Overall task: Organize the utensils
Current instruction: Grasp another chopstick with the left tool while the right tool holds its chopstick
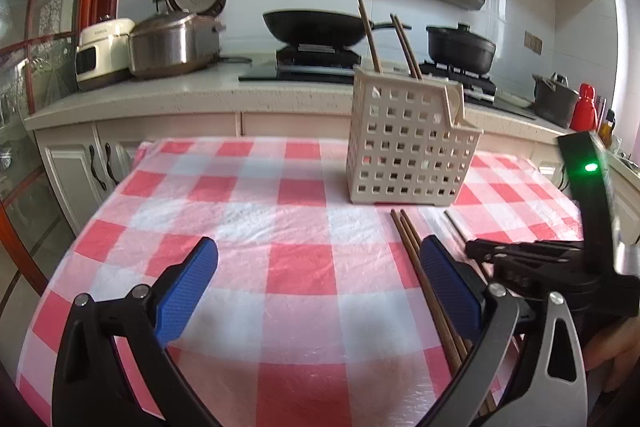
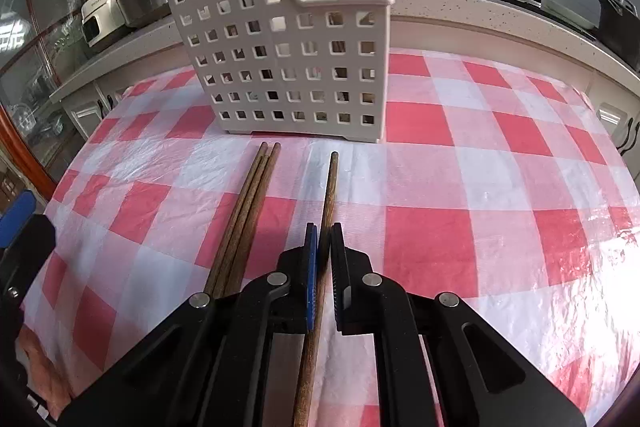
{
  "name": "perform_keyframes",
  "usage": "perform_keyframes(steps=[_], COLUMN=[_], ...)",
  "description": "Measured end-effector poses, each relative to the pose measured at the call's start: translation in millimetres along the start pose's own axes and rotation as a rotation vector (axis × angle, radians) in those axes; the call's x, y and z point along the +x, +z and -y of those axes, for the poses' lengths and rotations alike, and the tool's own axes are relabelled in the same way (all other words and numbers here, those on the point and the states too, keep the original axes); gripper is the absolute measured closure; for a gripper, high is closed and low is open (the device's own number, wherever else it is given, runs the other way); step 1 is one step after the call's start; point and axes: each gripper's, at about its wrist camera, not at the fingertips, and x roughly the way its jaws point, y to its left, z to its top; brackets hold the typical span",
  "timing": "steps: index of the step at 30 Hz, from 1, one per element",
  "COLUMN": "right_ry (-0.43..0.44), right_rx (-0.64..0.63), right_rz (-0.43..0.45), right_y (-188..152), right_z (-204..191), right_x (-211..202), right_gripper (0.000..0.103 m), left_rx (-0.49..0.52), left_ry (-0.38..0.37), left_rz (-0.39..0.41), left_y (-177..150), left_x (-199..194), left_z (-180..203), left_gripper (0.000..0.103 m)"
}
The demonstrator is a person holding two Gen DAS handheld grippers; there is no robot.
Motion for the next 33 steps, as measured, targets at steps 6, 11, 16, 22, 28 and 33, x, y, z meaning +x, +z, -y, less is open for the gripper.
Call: perform_keyframes(steps=[6, 11, 16, 22, 28, 33], right_ry=[0.052, 0.079, 0.114, 0.15, 0.175, 0.177], right_rx=[0.054, 0.088, 0.119, 0.124, 0.145, 0.156], right_rz=[0.067, 0.081, 0.09, 0.1, 0.09, 0.077], right_y=[-8.1, -14.9, -17.8, -18.7, -19.2, -19.1], right_z=[23.1, 39.8, 49.9, 51.4, 55.6, 57.7], right_x=[-23.8, -31.1, -34.1, -36.3, -34.3, -31.3], right_gripper=[0.095, 0.095, 0.095, 0.095, 0.095, 0.095], left_rx=[-0.022, -0.024, 0.022, 0.045, 0.051, 0.1], left_ry=[-0.039, -0.067, -0.04, 0.011, 0.027, 0.015], left_rz=[-0.198, -0.3, -0.3, -0.333, -0.355, -0.357], left_y=[8.3, 6.9, 5.3, -0.3, 0.9, 2.7], left_x=[46.3, 77.6, 83.8, 95.9, 103.4, 103.9], left_z=[11.1, 32.1, 54.6, 63.3, 61.9, 72.5], left_gripper=[0.033, 0.049, 0.049, 0.049, 0.049, 0.08])
